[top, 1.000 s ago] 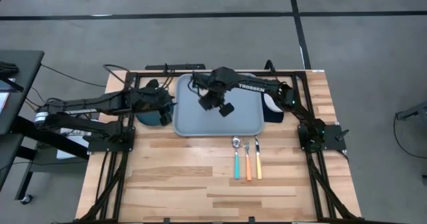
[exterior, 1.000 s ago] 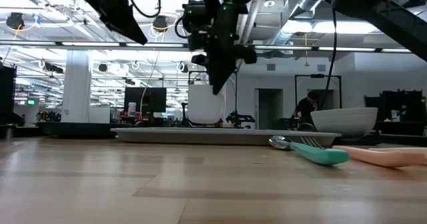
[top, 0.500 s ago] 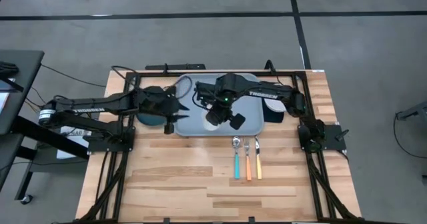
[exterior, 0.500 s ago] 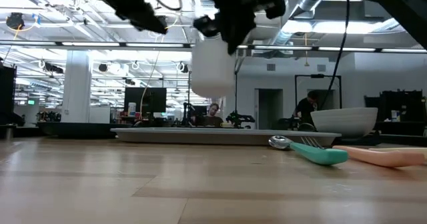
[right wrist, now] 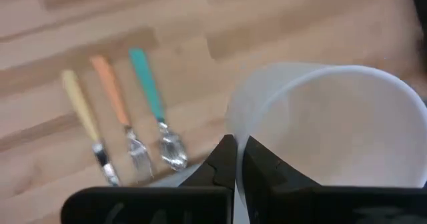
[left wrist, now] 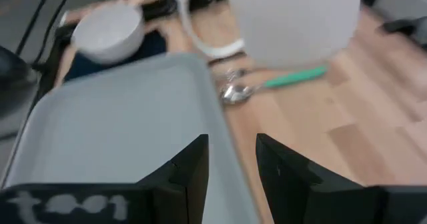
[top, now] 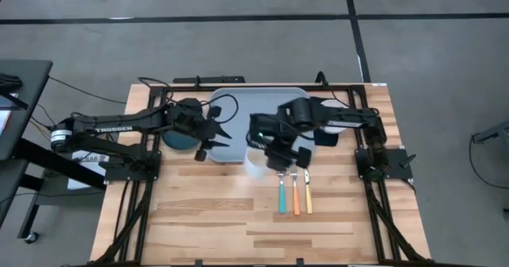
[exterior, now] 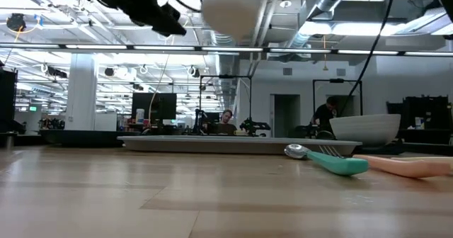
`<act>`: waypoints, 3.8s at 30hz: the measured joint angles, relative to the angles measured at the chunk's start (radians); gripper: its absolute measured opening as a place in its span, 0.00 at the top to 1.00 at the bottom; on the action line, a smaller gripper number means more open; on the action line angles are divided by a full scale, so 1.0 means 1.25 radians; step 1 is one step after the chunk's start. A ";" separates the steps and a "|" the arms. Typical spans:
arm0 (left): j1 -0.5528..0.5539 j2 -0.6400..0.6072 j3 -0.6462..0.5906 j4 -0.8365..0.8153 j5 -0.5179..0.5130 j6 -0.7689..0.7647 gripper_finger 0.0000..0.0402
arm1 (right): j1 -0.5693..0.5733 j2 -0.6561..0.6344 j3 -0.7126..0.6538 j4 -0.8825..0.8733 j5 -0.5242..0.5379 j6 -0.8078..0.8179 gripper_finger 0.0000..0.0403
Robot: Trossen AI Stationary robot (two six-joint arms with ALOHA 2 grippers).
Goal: Set up tray
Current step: Put the white mug on the gray tray
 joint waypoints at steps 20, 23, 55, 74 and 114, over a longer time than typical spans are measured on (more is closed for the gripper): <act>0.043 0.282 0.000 0.478 0.584 -0.099 0.72 | 0.212 -0.054 0.000 -0.008 0.007 -0.325 1.00; 0.040 0.334 0.000 0.640 0.642 -0.191 0.72 | 0.212 -0.054 0.000 -0.007 0.004 -0.336 1.00; -0.082 0.406 0.034 0.922 0.504 -0.470 0.72 | 0.173 -0.053 0.000 0.024 -0.002 -0.343 1.00; -0.107 0.406 0.046 0.894 0.555 -0.479 0.72 | 0.161 -0.052 0.000 0.022 0.001 -0.339 1.00; -0.109 0.407 0.046 0.897 0.500 -0.477 0.92 | 0.146 -0.052 0.000 0.074 -0.011 -0.147 0.87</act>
